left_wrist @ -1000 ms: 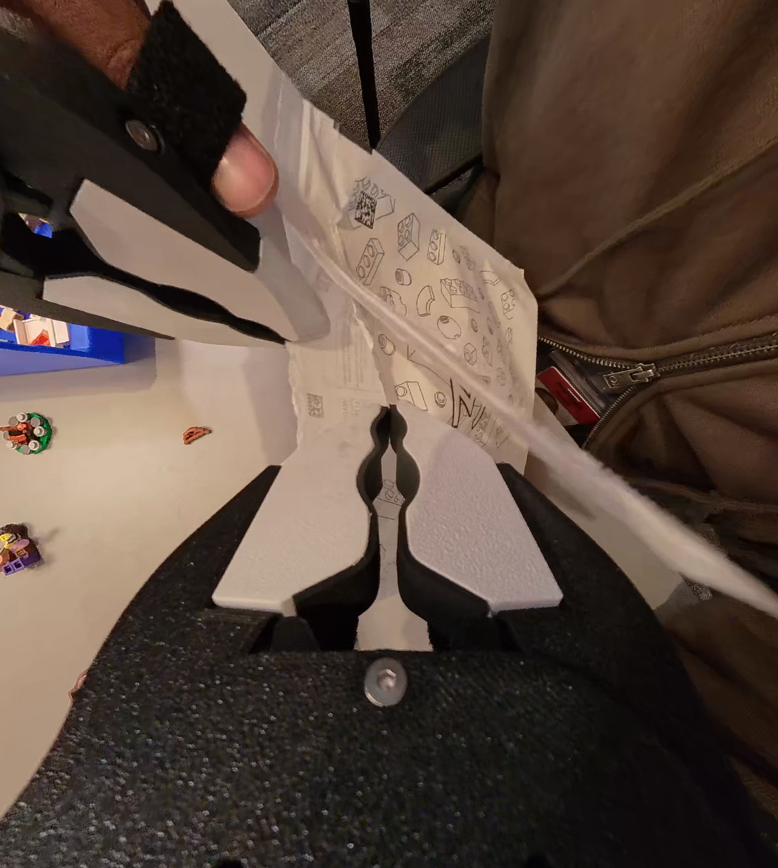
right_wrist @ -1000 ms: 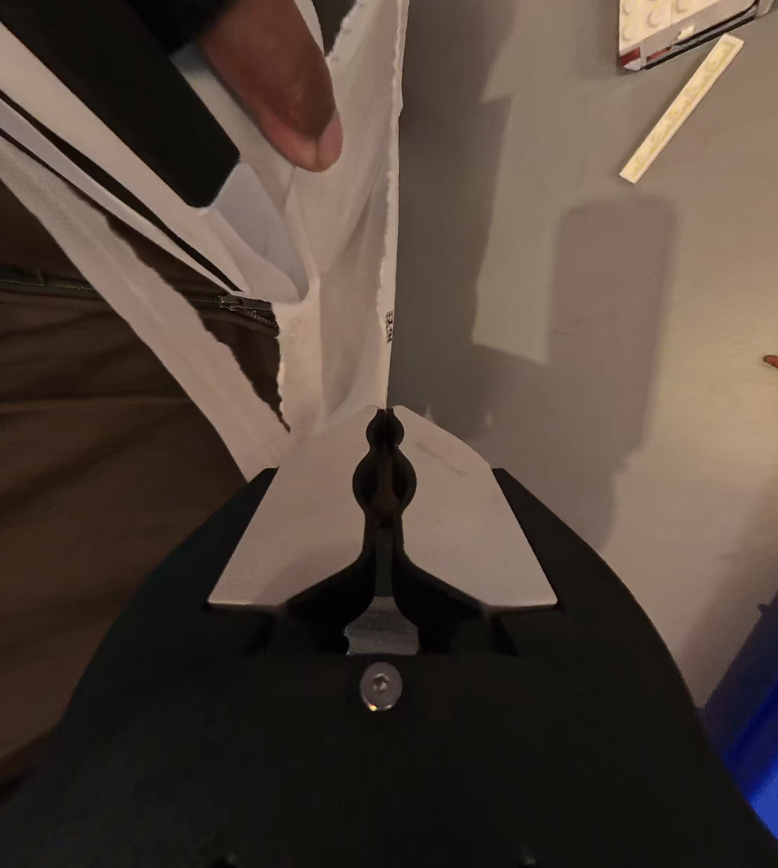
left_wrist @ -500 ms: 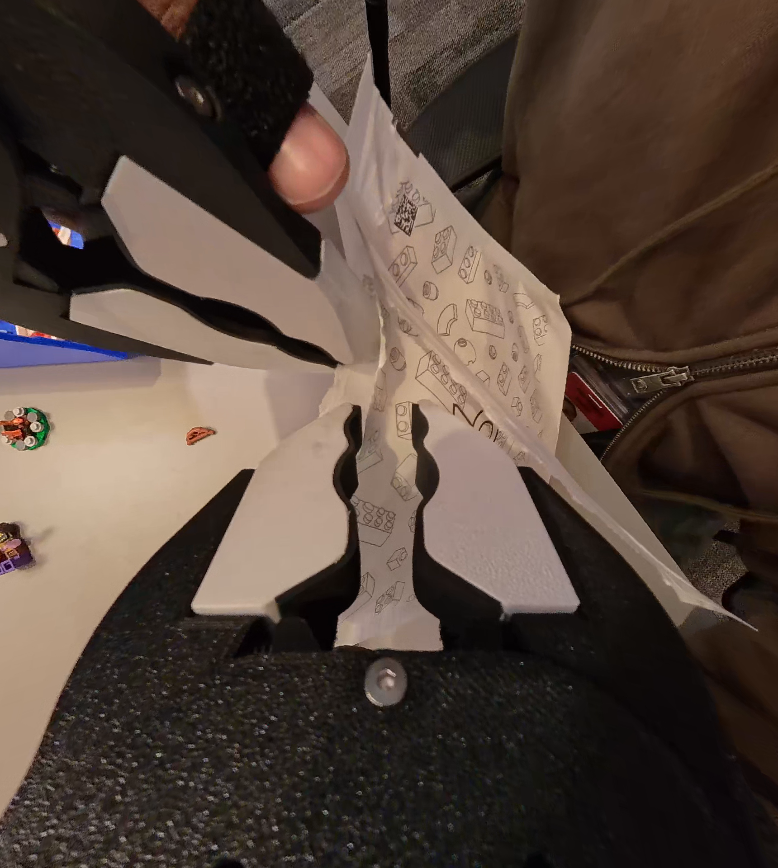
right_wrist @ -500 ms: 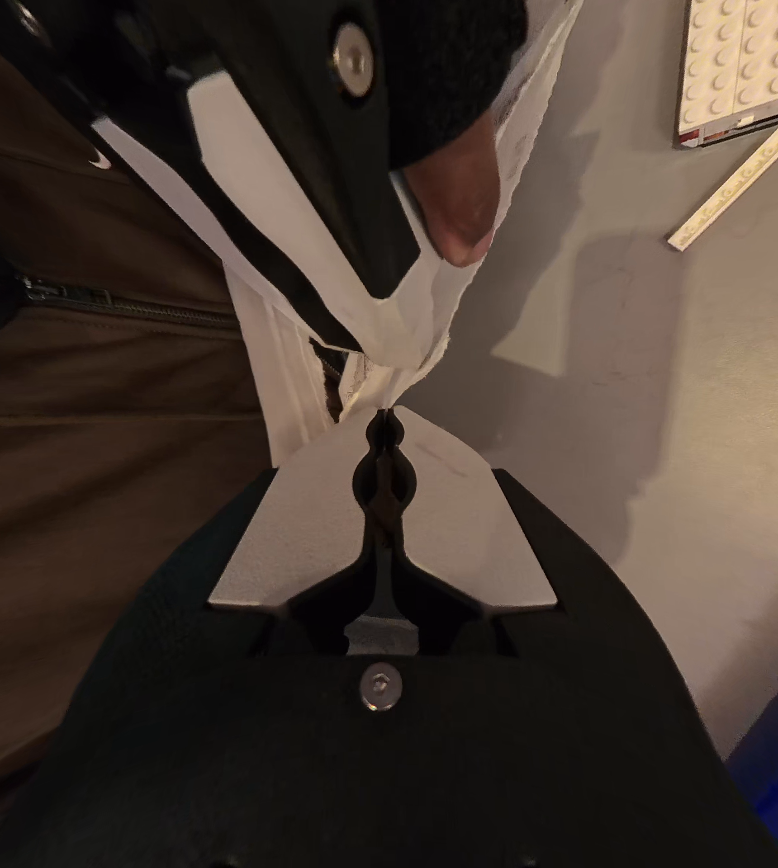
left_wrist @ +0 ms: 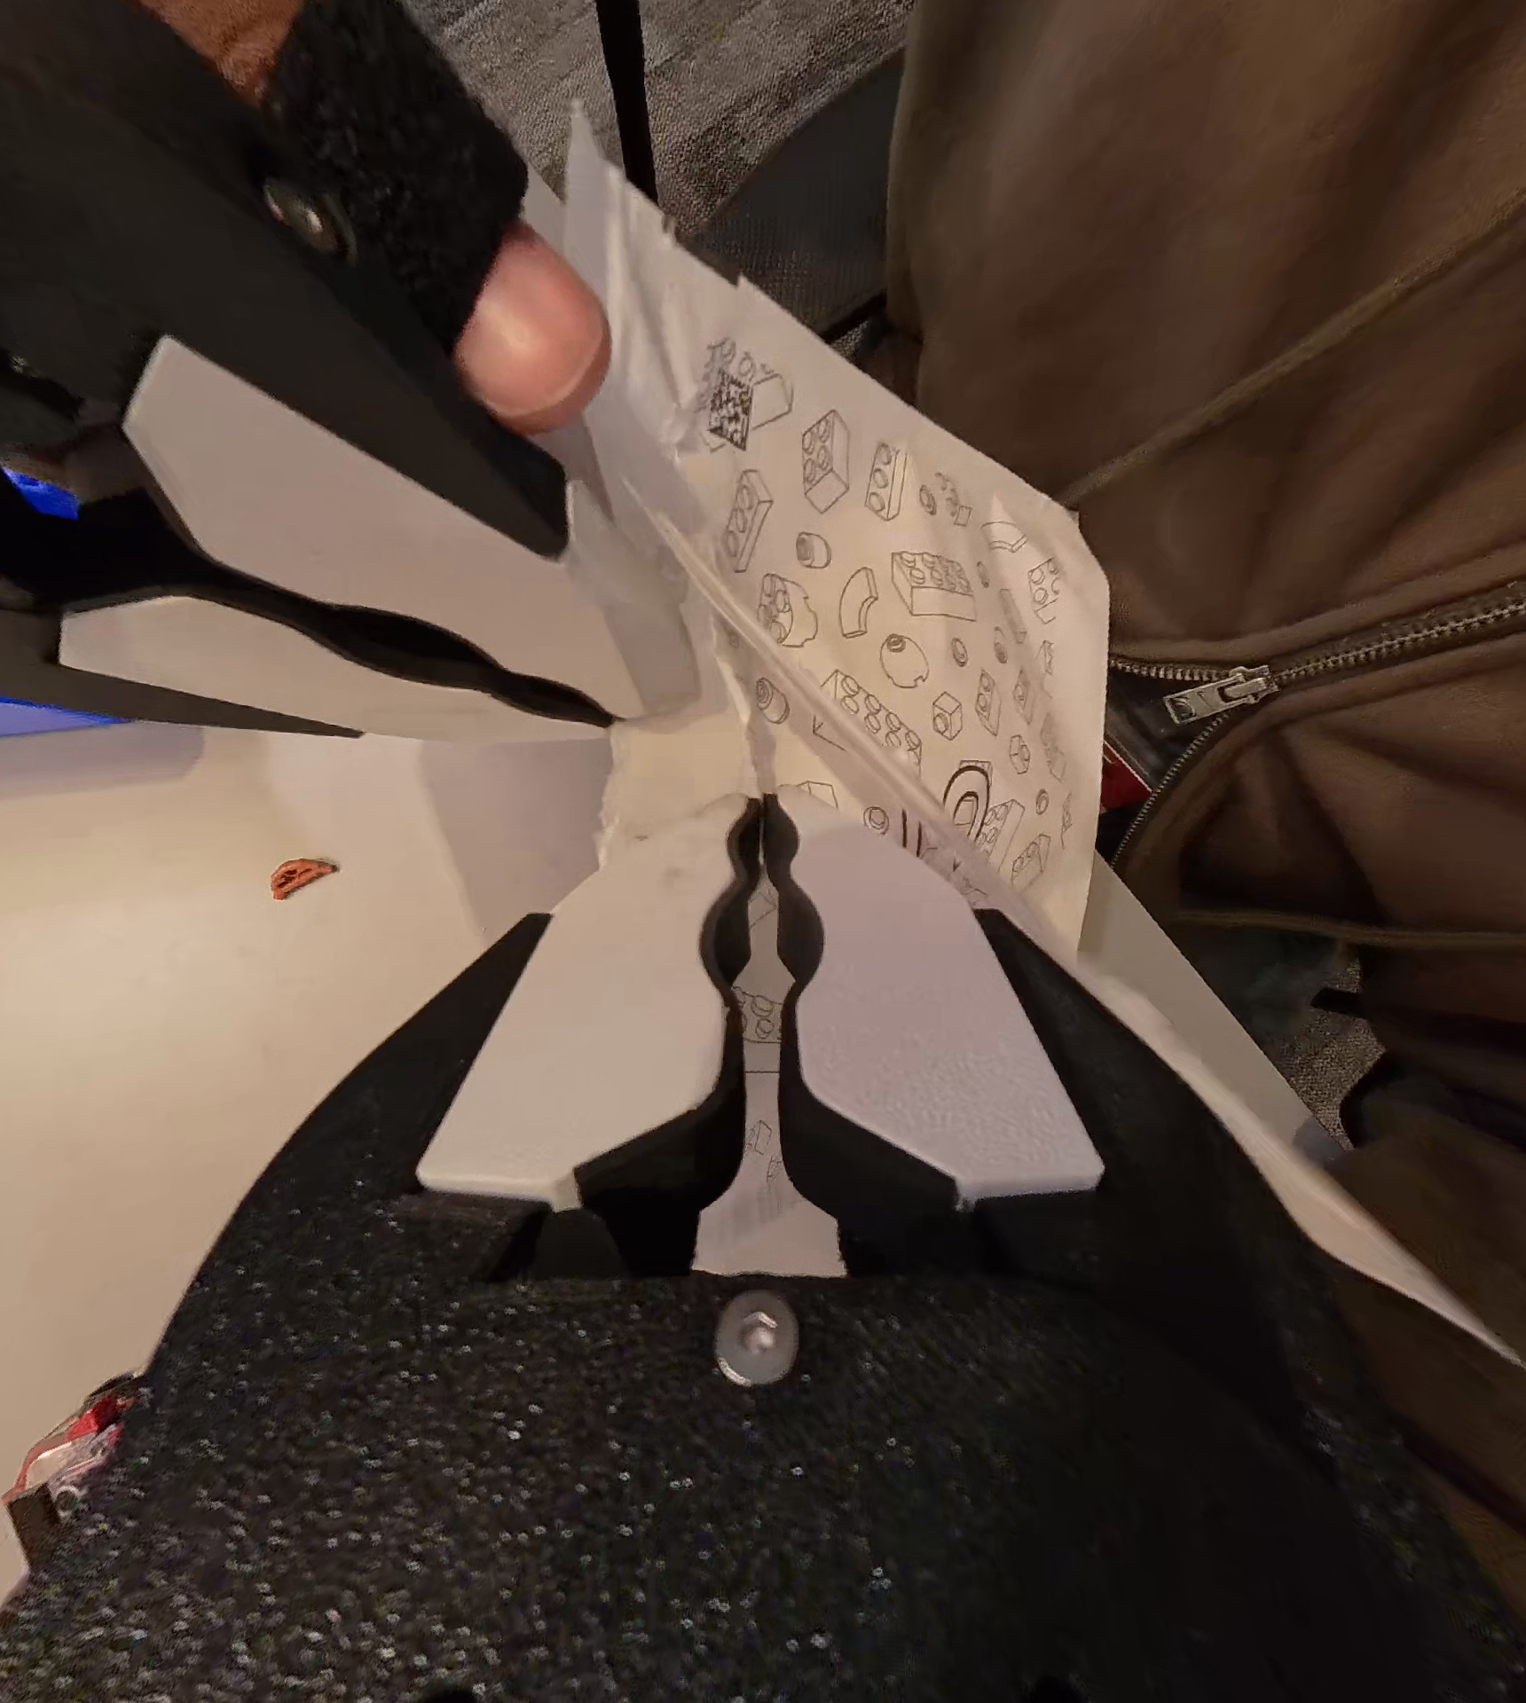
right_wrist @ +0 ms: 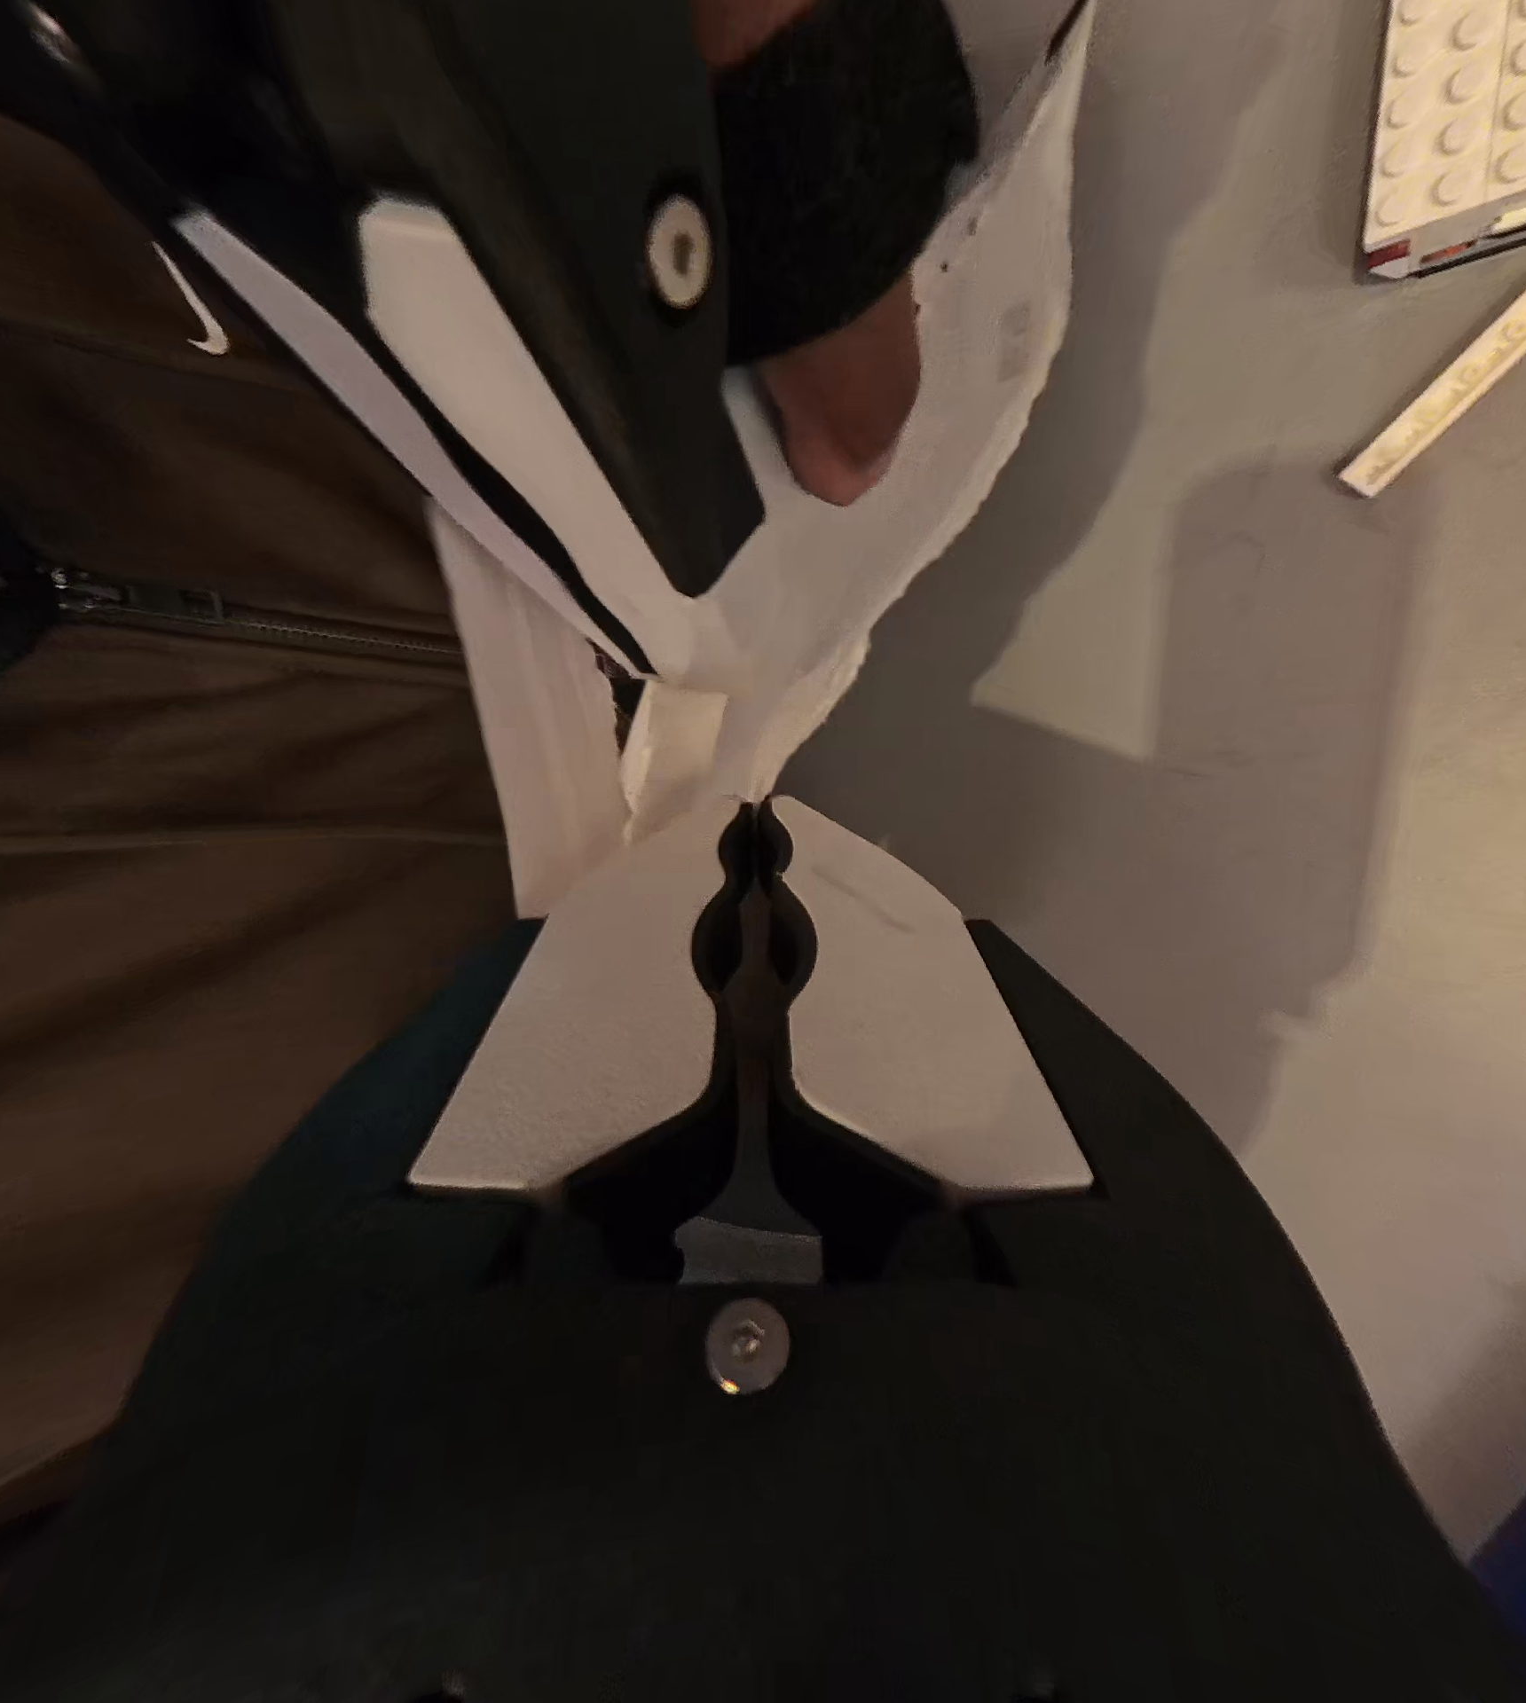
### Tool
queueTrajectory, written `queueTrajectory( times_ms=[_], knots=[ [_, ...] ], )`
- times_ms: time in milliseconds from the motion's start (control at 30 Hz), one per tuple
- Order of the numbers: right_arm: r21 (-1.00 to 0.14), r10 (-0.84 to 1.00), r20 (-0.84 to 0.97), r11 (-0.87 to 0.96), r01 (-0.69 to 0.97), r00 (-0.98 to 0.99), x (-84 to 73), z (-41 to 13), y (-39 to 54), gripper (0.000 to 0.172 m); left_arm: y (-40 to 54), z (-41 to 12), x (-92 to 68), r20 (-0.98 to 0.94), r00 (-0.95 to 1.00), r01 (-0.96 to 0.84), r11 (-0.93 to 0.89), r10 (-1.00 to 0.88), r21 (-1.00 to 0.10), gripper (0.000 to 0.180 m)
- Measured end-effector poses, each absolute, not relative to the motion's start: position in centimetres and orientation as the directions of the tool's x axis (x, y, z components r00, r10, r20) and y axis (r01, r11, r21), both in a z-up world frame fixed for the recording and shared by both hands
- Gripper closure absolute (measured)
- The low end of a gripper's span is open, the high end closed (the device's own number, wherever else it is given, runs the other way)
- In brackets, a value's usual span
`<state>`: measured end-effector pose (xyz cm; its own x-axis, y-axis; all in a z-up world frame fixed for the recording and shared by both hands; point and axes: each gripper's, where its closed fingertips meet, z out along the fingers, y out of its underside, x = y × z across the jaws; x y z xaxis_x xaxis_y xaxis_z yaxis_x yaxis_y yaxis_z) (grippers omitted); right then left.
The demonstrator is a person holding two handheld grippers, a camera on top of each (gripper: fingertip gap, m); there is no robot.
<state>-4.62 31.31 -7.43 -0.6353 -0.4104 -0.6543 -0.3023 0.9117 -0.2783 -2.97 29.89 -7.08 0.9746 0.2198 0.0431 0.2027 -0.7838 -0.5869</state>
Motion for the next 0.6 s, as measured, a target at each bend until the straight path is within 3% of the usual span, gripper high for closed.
queueTrajectory(
  times_ms=[433, 600],
  knots=[
    [-0.258, -0.380, -0.533, 0.924, -0.282, -0.756, -7.9, -8.8, 29.9, 0.172, 31.0, -2.8, -0.5, 0.085, 0.993, 0.114, -0.639, 0.077, -0.761, 0.180],
    [-0.280, -0.375, -0.520, 0.924, -0.262, -0.768, -8.5, -8.2, 29.4, 0.172, 30.4, -2.0, -0.3, 0.065, 0.994, 0.107, -0.622, 0.089, -0.776, 0.180]
  ],
)
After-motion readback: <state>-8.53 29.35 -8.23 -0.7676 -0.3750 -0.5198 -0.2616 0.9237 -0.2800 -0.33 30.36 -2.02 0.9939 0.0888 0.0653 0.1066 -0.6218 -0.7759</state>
